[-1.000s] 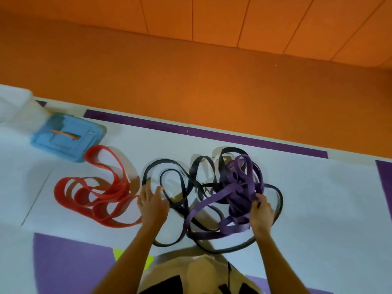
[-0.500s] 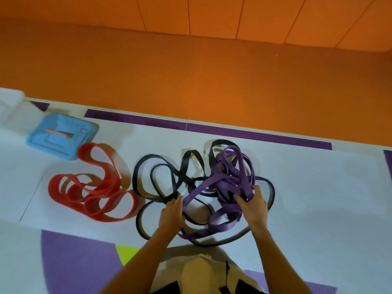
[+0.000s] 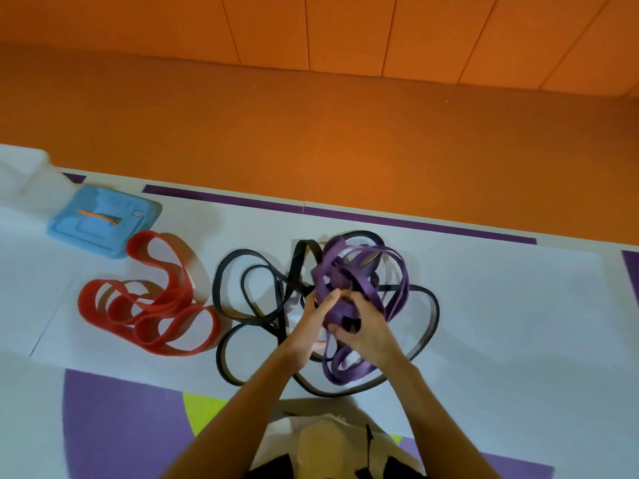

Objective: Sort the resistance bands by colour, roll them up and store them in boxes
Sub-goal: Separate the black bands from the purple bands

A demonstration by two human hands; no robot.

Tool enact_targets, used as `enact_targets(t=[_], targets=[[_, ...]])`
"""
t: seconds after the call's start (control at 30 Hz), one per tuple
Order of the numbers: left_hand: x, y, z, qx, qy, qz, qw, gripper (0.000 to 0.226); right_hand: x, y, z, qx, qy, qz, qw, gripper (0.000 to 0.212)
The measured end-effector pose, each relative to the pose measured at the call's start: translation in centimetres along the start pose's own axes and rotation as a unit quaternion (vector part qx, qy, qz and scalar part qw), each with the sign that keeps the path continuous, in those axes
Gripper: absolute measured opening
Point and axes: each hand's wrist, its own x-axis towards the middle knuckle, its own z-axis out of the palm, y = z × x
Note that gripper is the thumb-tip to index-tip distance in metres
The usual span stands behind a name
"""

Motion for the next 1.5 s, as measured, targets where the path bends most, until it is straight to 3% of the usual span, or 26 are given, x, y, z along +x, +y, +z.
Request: enact_targets(t=[0.07, 0.13, 0.23, 0.33, 0.43, 0.5, 0.57, 0.63, 0.83, 1.0, 1.1, 1.17, 1.27, 1.33, 1.4, 1.43, 1.5], targets=[[0.2, -0.5, -0.1, 0.029, 0.039, 0.017, 0.999, 0.045, -0.5, -0.1, 0.5, 0.015, -0.055, -0.010, 0.998, 0.040], [0.7, -1.2, -0.5, 0.015, 0.089, 0.025, 0.996, 0.047, -1.0, 0.5, 0.3, 0.042, -0.043, 0.008, 0.998, 0.031], [1.2, -2.0, -1.6, 0.017, 0.129, 0.063, 0.990, 0.046, -1.5, 2.1, -1.2, 0.069, 0.144, 0.092, 0.983, 0.024], [1.1, -2.2, -3.1, 0.036, 0.139, 0.112, 0.983, 0.047, -1.7, 4.7, -3.0, 0.138, 0.267, 0.241, 0.923, 0.026], [0.9, -2.9, -4.5, -0.011, 0.181, 0.103, 0.978, 0.070, -2.1, 6.0, -2.7, 0.336, 0.244, 0.364, 0.834, 0.040], [0.6, -3.1, -5.1, -0.008, 0.190, 0.113, 0.975, 0.093, -2.5, 5.9, -1.7, 0.407, 0.194, 0.400, 0.798, 0.040], [0.1, -2.9, -5.4, 0.012, 0.200, 0.138, 0.970, 0.102, -2.4, 5.7, -0.8, 0.414, 0.141, 0.412, 0.799, 0.034], [0.0, -2.7, -5.7, 0.034, 0.202, 0.160, 0.966, 0.098, -2.0, 5.4, -0.5, 0.402, 0.121, 0.407, 0.811, 0.034], [0.2, -3.6, -5.8, 0.071, 0.155, 0.153, 0.974, 0.075, -1.4, 5.4, -1.0, 0.399, 0.157, 0.353, 0.832, 0.034], [0.8, -4.2, -6.1, 0.101, 0.167, 0.126, 0.973, 0.068, -0.9, 5.3, -1.3, 0.376, 0.184, 0.301, 0.857, 0.033], [1.2, -4.4, -5.9, 0.150, 0.173, 0.106, 0.968, 0.060, -0.2, 5.7, -1.4, 0.354, 0.216, 0.275, 0.868, 0.019], [1.2, -4.3, -5.5, 0.208, 0.188, 0.104, 0.954, 0.061, 0.0, 5.8, -1.4, 0.341, 0.222, 0.269, 0.873, 0.015], [1.0, -4.8, -4.3, 0.317, 0.222, 0.099, 0.917, 0.086, -0.4, 6.0, -1.5, 0.340, 0.230, 0.285, 0.866, 0.024], [0.4, -5.2, -3.4, 0.442, 0.265, 0.095, 0.852, 0.095, -1.1, 6.2, -1.7, 0.317, 0.231, 0.297, 0.870, 0.029], [0.2, -5.2, -3.1, 0.543, 0.260, 0.174, 0.779, 0.078, -2.0, 6.8, -1.7, 0.285, 0.217, 0.305, 0.883, 0.031], [0.3, -5.1, -3.1, 0.556, 0.233, 0.213, 0.769, 0.060, -2.4, 7.1, -1.7, 0.278, 0.206, 0.307, 0.887, 0.033], [0.7, -4.3, -2.8, 0.528, 0.157, 0.193, 0.812, 0.025, -3.0, 7.6, -1.6, 0.280, 0.180, 0.316, 0.889, 0.035]])
